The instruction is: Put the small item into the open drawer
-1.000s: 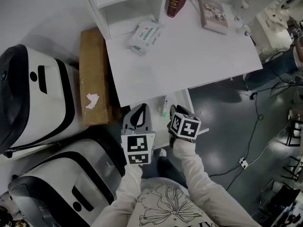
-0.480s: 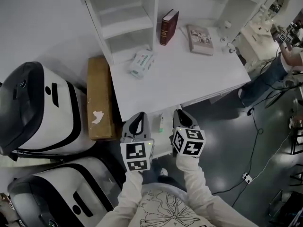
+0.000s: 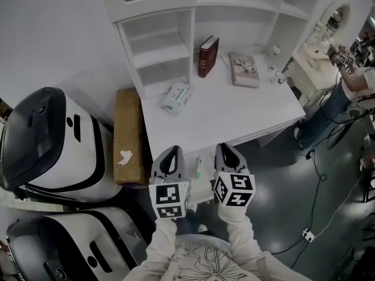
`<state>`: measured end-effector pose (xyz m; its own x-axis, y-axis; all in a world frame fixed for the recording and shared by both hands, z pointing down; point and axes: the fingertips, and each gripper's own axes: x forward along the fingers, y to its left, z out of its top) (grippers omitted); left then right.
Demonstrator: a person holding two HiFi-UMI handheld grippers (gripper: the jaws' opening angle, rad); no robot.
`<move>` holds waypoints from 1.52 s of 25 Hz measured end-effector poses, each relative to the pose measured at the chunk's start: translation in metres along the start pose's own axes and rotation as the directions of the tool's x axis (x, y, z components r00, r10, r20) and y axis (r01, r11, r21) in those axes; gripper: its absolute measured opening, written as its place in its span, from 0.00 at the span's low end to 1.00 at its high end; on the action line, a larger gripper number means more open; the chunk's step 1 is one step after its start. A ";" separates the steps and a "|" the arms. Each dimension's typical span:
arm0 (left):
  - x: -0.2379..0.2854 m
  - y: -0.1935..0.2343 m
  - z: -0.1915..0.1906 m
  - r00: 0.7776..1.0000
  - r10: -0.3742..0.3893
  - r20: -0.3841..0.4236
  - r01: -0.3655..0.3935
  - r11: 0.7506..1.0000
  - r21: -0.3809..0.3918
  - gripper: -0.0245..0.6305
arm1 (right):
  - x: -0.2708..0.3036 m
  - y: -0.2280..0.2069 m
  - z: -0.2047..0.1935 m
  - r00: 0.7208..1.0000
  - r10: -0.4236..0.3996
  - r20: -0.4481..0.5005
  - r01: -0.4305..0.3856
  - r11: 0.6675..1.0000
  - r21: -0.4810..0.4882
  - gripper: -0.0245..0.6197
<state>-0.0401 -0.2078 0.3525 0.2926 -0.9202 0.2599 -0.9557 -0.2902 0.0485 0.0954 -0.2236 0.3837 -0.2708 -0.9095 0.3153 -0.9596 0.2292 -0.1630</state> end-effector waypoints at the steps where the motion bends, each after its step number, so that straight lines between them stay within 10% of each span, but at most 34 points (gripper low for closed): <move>1: -0.002 -0.001 0.003 1.000 0.001 0.008 -0.001 1.000 0.003 0.05 | -0.003 0.001 0.004 1.000 0.004 0.012 -0.004 1.000 -0.007 0.09; 38: -0.027 0.004 0.037 0.996 0.024 0.083 -0.027 0.999 0.028 0.04 | -0.023 0.021 0.039 0.993 0.041 0.114 -0.035 0.998 -0.054 0.08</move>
<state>-0.0512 -0.1936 0.3102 0.2711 -0.9456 0.1798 -0.9619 -0.2730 0.0146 0.0844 -0.2115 0.3362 -0.2991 -0.9330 0.2000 -0.9524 0.2790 -0.1229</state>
